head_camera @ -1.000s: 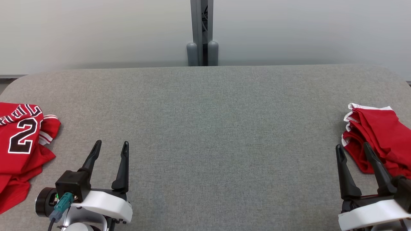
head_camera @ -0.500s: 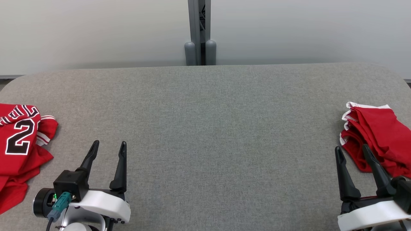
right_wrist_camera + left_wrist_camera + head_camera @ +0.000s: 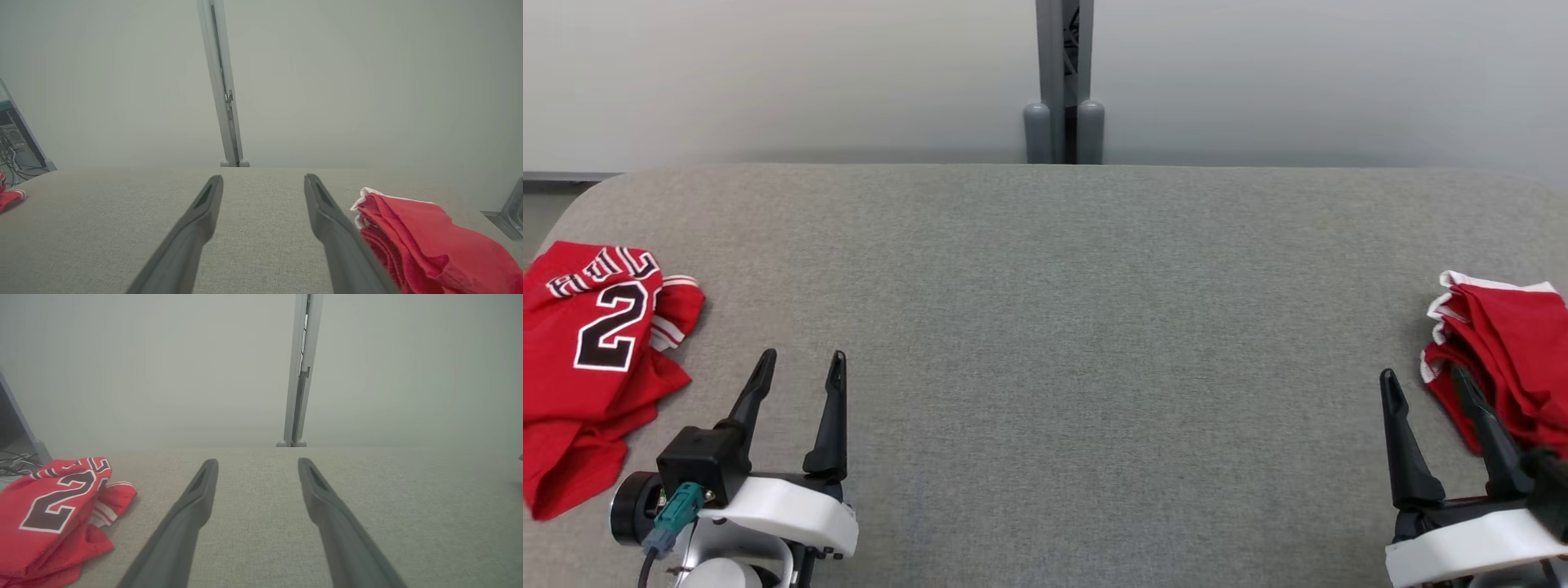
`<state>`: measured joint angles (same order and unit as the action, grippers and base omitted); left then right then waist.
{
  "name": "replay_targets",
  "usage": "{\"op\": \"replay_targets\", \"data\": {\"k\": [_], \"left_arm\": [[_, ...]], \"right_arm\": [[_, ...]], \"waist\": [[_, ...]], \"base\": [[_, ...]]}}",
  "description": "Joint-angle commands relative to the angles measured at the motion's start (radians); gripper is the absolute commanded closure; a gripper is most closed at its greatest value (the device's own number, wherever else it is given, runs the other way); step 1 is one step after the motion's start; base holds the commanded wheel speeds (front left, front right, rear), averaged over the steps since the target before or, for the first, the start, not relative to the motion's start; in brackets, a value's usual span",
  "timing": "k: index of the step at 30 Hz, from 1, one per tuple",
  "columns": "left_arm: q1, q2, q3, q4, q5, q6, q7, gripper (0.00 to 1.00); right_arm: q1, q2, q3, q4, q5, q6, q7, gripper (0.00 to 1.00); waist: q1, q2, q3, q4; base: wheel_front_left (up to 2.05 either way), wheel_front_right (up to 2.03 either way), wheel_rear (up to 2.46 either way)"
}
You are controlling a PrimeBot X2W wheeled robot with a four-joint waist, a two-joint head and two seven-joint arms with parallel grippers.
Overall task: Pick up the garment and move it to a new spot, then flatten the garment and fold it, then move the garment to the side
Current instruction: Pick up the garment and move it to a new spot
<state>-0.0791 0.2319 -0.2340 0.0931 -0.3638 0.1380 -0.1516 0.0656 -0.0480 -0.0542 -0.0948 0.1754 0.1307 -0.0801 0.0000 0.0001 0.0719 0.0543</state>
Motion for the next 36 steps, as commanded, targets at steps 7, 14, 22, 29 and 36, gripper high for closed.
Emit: {"op": "replay_targets", "data": {"k": [7, 14, 22, 29, 36], "left_arm": [[-0.027, -0.01, 0.012, 0.002, -0.017, 0.009, -0.034, 0.0], [-0.017, -0.019, 0.032, 0.02, -0.04, 0.013, -0.06, 0.0], [-0.004, -0.021, 0.041, 0.019, -0.047, 0.022, -0.073, 0.0], [-0.002, -0.023, 0.038, 0.015, -0.05, 0.032, -0.072, 0.0], [-0.014, -0.019, 0.033, 0.029, -0.048, 0.027, -0.077, 0.0]], "right_arm": [[-0.03, -0.006, 0.036, -0.032, -0.035, 0.0, 0.026, 0.0], [-0.047, -0.006, 0.066, -0.031, -0.039, 0.0, 0.042, 0.0], [-0.062, -0.006, 0.089, -0.016, -0.037, 0.0, 0.045, 0.0], [-0.075, -0.006, 0.102, -0.002, -0.037, 0.0, 0.044, 0.0], [-0.07, -0.006, 0.105, 0.0, -0.04, 0.0, 0.044, 0.0]], "waist": [[0.0, -0.0001, 0.022, 0.156], [0.0, -0.0001, 0.022, 0.268], [0.0, -0.0001, 0.02, 0.317], [0.0, -0.0001, 0.021, 0.316], [0.0, -0.0001, 0.023, 0.318]], "base": [[0.0, 0.0, 0.0], [0.0, 0.0, 0.0], [0.0, 0.0, 0.0], [0.0, 0.0, 0.0], [0.0, 0.0, 0.0]]}}
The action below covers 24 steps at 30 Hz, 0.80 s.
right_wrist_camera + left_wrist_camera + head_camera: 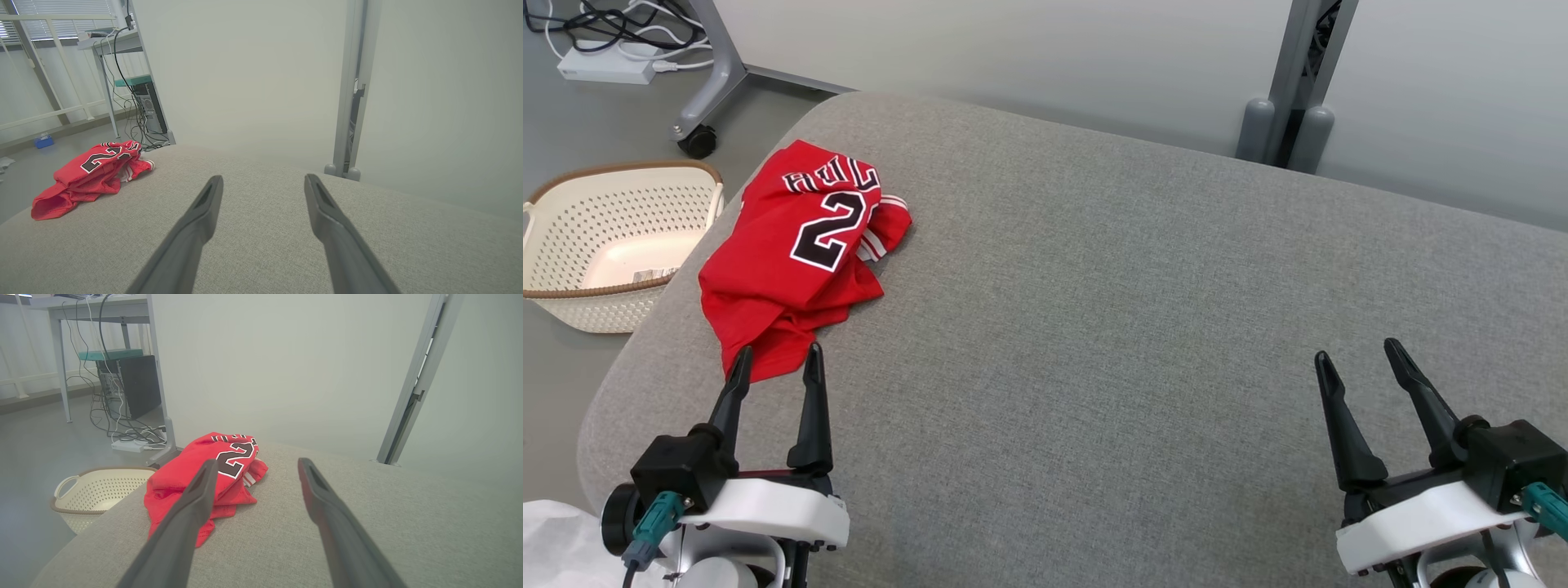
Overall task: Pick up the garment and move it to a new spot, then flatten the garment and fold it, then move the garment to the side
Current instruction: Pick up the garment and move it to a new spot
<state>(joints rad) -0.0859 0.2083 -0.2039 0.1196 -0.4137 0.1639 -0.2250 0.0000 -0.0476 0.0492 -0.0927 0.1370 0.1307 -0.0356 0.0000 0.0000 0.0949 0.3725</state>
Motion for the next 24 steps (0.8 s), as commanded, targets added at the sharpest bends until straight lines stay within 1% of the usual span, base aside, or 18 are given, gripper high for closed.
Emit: {"op": "replay_targets", "data": {"k": [1, 5, 8, 12, 14, 16, 18, 20, 24], "left_arm": [[-0.009, 0.005, 0.003, 0.004, 0.0, -0.001, -0.004, 0.0], [-0.02, 0.001, 0.006, 0.0, -0.011, -0.006, -0.008, 0.0], [-0.054, 0.0, 0.012, -0.049, -0.011, -0.01, -0.014, 0.0], [-0.148, 0.036, 0.036, -0.161, 0.015, -0.005, -0.015, 0.0], [-0.219, 0.062, 0.047, -0.212, 0.031, -0.01, 0.002, 0.0], [-0.298, 0.089, 0.058, -0.231, 0.038, -0.014, 0.027, 0.0], [-0.378, 0.116, 0.065, -0.206, 0.038, -0.029, 0.062, 0.0], [-0.447, 0.135, 0.06, -0.144, 0.029, -0.052, 0.1, 0.0], [-0.548, 0.156, 0.042, 0.082, 0.0, -0.108, 0.163, 0.0]], "right_arm": [[-0.004, -0.006, 0.001, -0.002, -0.001, 0.0, 0.0, 0.0], [-0.003, -0.006, -0.003, -0.006, 0.003, 0.0, 0.004, 0.0], [-0.007, -0.006, -0.007, -0.012, 0.0, 0.0, 0.006, 0.0], [-0.013, -0.006, -0.012, -0.025, -0.007, 0.0, 0.015, 0.0], [-0.019, -0.006, -0.01, -0.038, -0.011, 0.0, 0.022, 0.0], [-0.025, -0.006, -0.003, -0.045, -0.015, 0.0, 0.025, 0.0], [-0.04, -0.006, 0.009, -0.052, -0.022, 0.0, 0.031, 0.0], [-0.049, -0.006, 0.015, -0.056, -0.025, 0.0, 0.033, 0.0], [-0.072, -0.006, 0.024, -0.058, -0.029, 0.0, 0.029, 0.0]], "waist": [[0.0, 0.0, 0.0, 0.001], [0.0, 0.0, 0.002, 0.003], [0.0, 0.0, 0.006, 0.005], [0.0, 0.0, 0.019, 0.006], [0.0, 0.0, 0.031, 0.001], [0.0, 0.0, 0.044, -0.007], [0.0, 0.0, 0.063, -0.022], [0.0, 0.0, 0.083, -0.041], [0.0, 0.0, 0.124, -0.079]], "base": [[0.0, 0.0, 0.0], [0.0, 0.0, 0.0], [0.0, 0.0, 0.0], [0.0, 0.0, 0.0], [0.0, 0.0, 0.0], [0.0, 0.0, 0.0], [0.0, 0.0, 0.0], [0.0, 0.0, 0.0], [0.0, 0.0, 0.0]]}}
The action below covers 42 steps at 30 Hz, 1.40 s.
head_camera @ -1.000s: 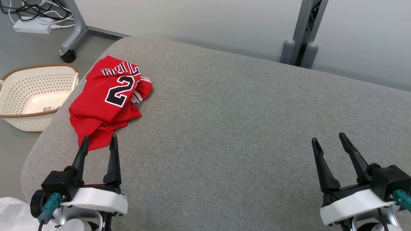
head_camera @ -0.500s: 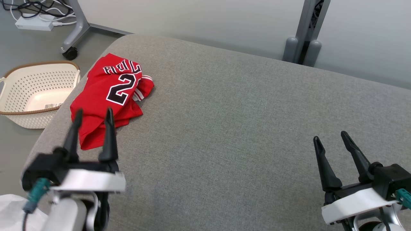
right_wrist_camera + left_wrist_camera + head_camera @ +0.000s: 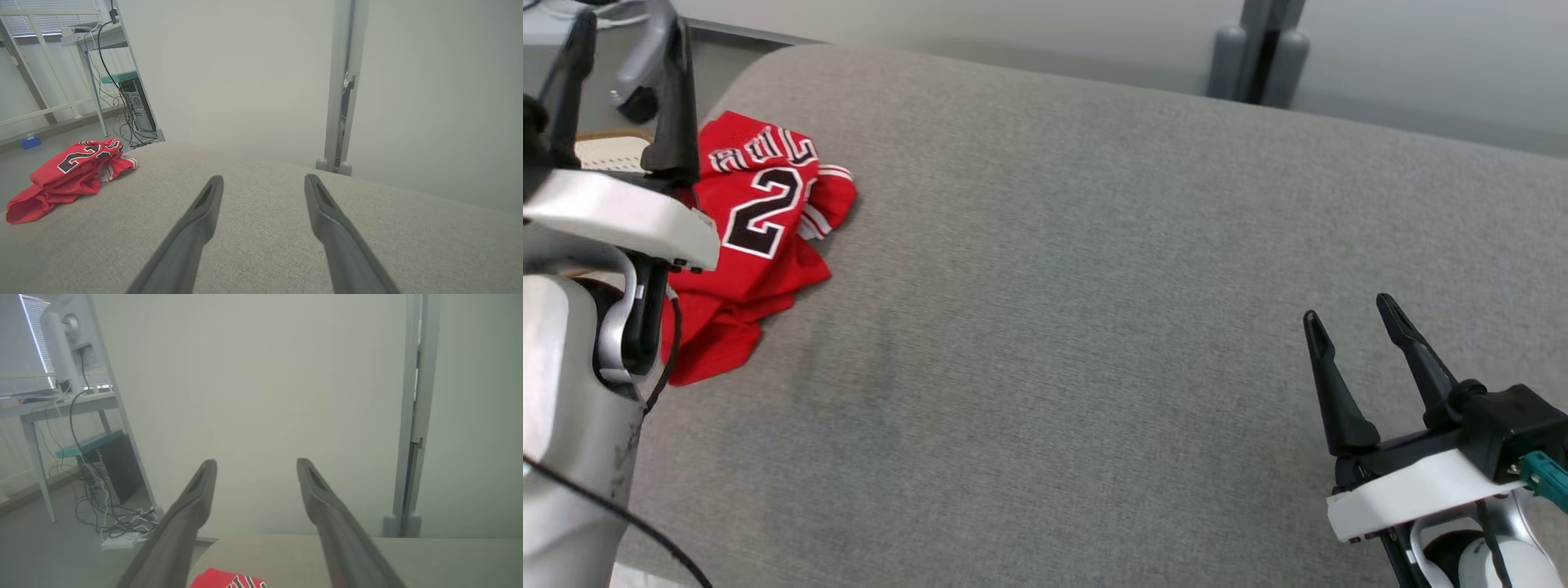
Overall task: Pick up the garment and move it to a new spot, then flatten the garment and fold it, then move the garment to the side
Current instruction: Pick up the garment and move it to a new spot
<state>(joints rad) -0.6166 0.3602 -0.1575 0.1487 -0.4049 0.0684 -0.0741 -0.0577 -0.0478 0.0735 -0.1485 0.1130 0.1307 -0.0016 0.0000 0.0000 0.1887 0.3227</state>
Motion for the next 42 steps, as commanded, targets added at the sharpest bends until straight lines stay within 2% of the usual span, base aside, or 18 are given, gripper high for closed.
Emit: {"op": "replay_targets", "data": {"k": [1, 5, 11, 12, 15, 19, 20, 21, 22, 27, 34, 37, 41, 42], "left_arm": [[-0.035, 0.002, -0.009, 0.115, -0.018, -0.027, 0.021, 0.0], [-0.095, -0.001, -0.021, 0.393, -0.046, -0.078, 0.043, 0.0], [-0.148, -0.017, -0.022, 0.725, -0.095, -0.148, 0.033, 0.0], [-0.148, -0.017, -0.022, 0.725, -0.095, -0.148, 0.033, 0.0], [-0.175, -0.018, -0.033, 0.879, -0.105, -0.169, 0.029, 0.0], [-0.204, -0.012, -0.029, 0.988, -0.114, -0.165, 0.016, 0.0], [-0.21, -0.009, -0.031, 1.011, -0.11, -0.161, 0.01, 0.16], [-0.217, -0.004, -0.029, 1.029, -0.11, -0.156, 0.001, 0.48], [-0.223, 0.0, -0.029, 1.045, -0.109, -0.156, -0.01, 1.0], [-0.251, 0.023, -0.025, 1.079, -0.113, -0.155, -0.077, 1.0], [-0.305, 0.05, -0.026, 1.022, -0.089, -0.142, -0.182, 1.0], [-0.314, 0.065, -0.005, 0.949, -0.082, -0.126, -0.189, 1.0], [-0.244, 0.078, 0.065, 0.746, -0.066, -0.088, -0.189, 1.0], [-0.22, 0.077, 0.091, 0.686, -0.065, -0.078, -0.189, 0.71]], "right_arm": [[-0.019, -0.006, 0.0, -0.001, -0.005, 0.0, -0.005, 0.0], [-0.035, -0.006, 0.009, 0.005, -0.007, 0.0, -0.008, 0.0], [-0.068, -0.006, 0.029, 0.016, -0.013, 0.0, -0.008, 0.0], [-0.068, -0.006, 0.029, 0.016, -0.013, 0.0, -0.008, 0.0], [-0.086, -0.006, 0.045, 0.021, -0.013, 0.0, -0.01, 0.0], [-0.1, -0.006, 0.051, 0.025, -0.018, 0.0, -0.015, 0.0], [-0.099, -0.006, 0.05, 0.027, -0.017, 0.0, -0.015, 0.0], [-0.097, -0.006, 0.051, 0.029, -0.015, 0.0, -0.015, 0.0], [-0.097, -0.006, 0.051, 0.03, -0.016, 0.0, -0.015, 0.0], [-0.09, -0.006, 0.043, 0.035, -0.01, 0.0, -0.02, 0.0], [-0.067, -0.006, 0.017, 0.037, -0.002, 0.0, -0.023, 0.0], [-0.058, -0.006, 0.016, 0.034, 0.006, 0.0, -0.031, 0.0], [-0.05, -0.006, 0.007, 0.028, 0.02, 0.0, -0.037, 0.0], [-0.046, -0.006, 0.006, 0.027, 0.023, 0.0, -0.04, 0.0]], "waist": [[0.0, 0.0, 0.039, -0.037], [0.0, 0.0, 0.08, -0.067], [0.0, 0.0, 0.127, -0.108], [0.0, 0.0, 0.127, -0.108], [0.0, 0.0, 0.149, -0.13], [0.0, 0.0, 0.164, -0.145], [0.0, 0.0, 0.167, -0.148], [0.0, 0.0, 0.168, -0.151], [0.0, 0.0, 0.169, -0.153], [0.0, 0.0, 0.161, -0.161], [0.0, 0.0, 0.11, -0.142], [0.0, 0.0, 0.083, -0.14], [0.0, 0.0, 0.055, -0.134], [0.0, 0.0, 0.048, -0.134]], "base": [[0.0, 0.0, 0.0], [0.0, 0.0, 0.0], [0.0, 0.0, 0.0], [0.0, 0.0, 0.0], [0.0, 0.0, 0.0], [0.0, 0.0, 0.0], [0.0, 0.0, 0.0], [0.0, 0.0, 0.0], [0.0, 0.0, 0.0], [0.0, 0.0, 0.0], [0.0, 0.0, 0.0], [0.0, 0.0, 0.0], [0.0, 0.0, 0.0], [0.0, 0.0, 0.0]]}}
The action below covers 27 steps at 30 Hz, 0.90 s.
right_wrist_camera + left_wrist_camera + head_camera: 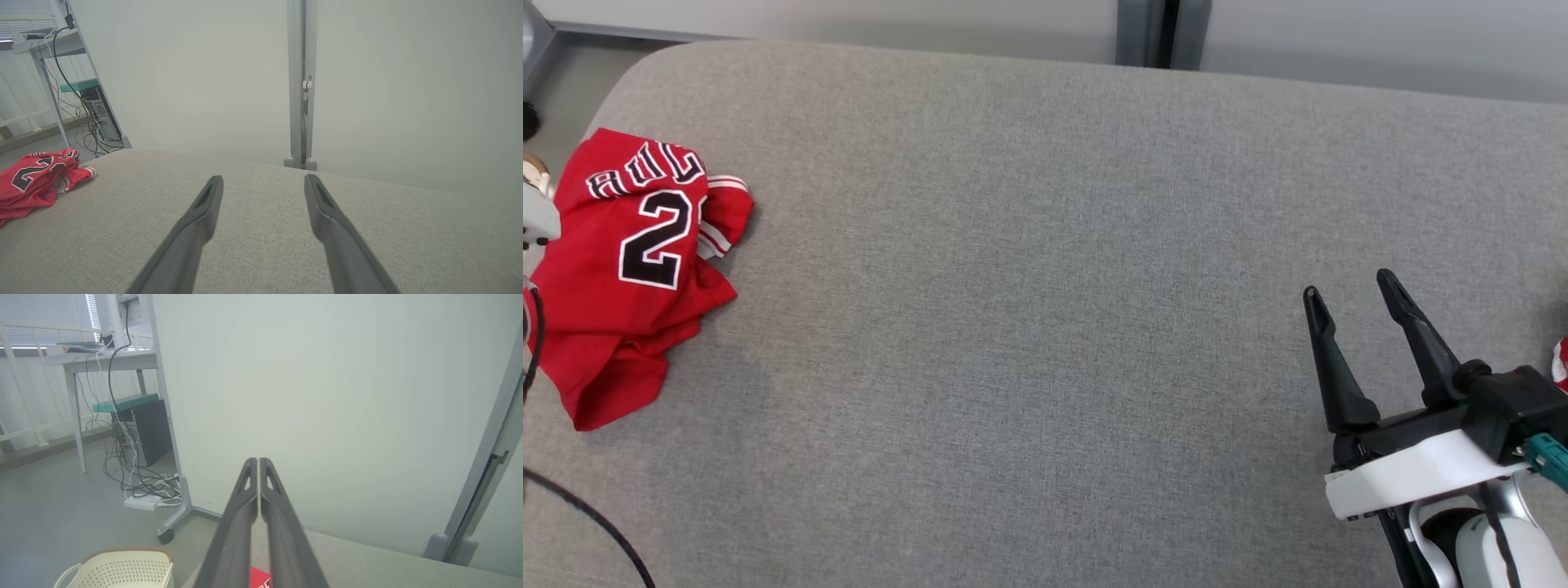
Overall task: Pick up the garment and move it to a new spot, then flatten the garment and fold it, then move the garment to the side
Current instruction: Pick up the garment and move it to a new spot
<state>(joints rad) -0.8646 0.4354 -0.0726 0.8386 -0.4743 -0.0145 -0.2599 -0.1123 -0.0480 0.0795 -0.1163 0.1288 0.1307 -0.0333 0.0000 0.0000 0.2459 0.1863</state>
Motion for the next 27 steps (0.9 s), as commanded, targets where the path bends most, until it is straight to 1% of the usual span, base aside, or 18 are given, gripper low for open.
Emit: {"op": "replay_targets", "data": {"k": [1, 2, 7, 12, 13, 17, 20, 25, 27], "left_arm": [[0.056, -0.001, 0.031, -0.074, 0.013, 0.018, -0.003, 0.23], [0.087, -0.011, 0.054, -0.147, 0.017, 0.027, -0.003, 0.0], [0.298, -0.085, 0.14, -0.472, 0.057, 0.073, -0.003, 0.0], [0.501, -0.171, 0.177, -0.716, 0.103, 0.106, -0.003, 0.0], [0.501, -0.171, 0.177, -0.716, 0.103, 0.106, -0.003, 0.0], [0.634, -0.228, 0.174, -0.835, 0.147, 0.123, -0.004, 0.0], [0.714, -0.265, 0.152, -0.875, 0.175, 0.129, -0.003, 0.0], [0.798, -0.3, 0.107, -0.854, 0.209, 0.126, -0.004, 0.0], [0.816, -0.302, 0.095, -0.831, 0.218, 0.125, -0.004, 0.0]], "right_arm": [[0.012, -0.006, -0.004, -0.008, 0.011, 0.0, -0.013, 0.0], [0.015, -0.006, -0.009, -0.008, 0.013, 0.0, -0.013, 0.0], [0.014, -0.006, -0.026, -0.005, 0.021, 0.0, -0.02, 0.0], [0.01, -0.006, -0.031, 0.002, 0.021, 0.0, -0.023, 0.0], [0.01, -0.006, -0.031, 0.002, 0.021, 0.0, -0.023, 0.0], [0.012, -0.006, -0.032, 0.014, 0.025, 0.0, -0.028, 0.0], [0.018, -0.006, -0.031, 0.024, 0.026, 0.0, -0.031, 0.0], [0.041, -0.006, -0.034, 0.046, 0.035, 0.0, -0.038, 0.0], [0.046, -0.006, -0.033, 0.054, 0.041, 0.0, -0.041, 0.0]], "waist": [[0.0, 0.0, -0.013, 0.005], [0.0, 0.0, -0.017, 0.008], [0.0, 0.0, -0.033, 0.031], [0.0, 0.0, -0.044, 0.053], [0.0, 0.0, -0.044, 0.053], [0.0, 0.0, -0.056, 0.064], [0.0, 0.0, -0.067, 0.069], [0.0, 0.0, -0.096, 0.08], [0.0, 0.0, -0.108, 0.08]], "base": [[0.0, 0.0, 0.0], [0.0, 0.0, 0.0], [0.0, 0.0, 0.0], [0.0, 0.0, 0.0], [0.0, 0.0, 0.0], [0.0, 0.0, 0.0], [0.0, 0.0, 0.0], [0.0, 0.0, 0.0], [0.0, 0.0, 0.0]]}}
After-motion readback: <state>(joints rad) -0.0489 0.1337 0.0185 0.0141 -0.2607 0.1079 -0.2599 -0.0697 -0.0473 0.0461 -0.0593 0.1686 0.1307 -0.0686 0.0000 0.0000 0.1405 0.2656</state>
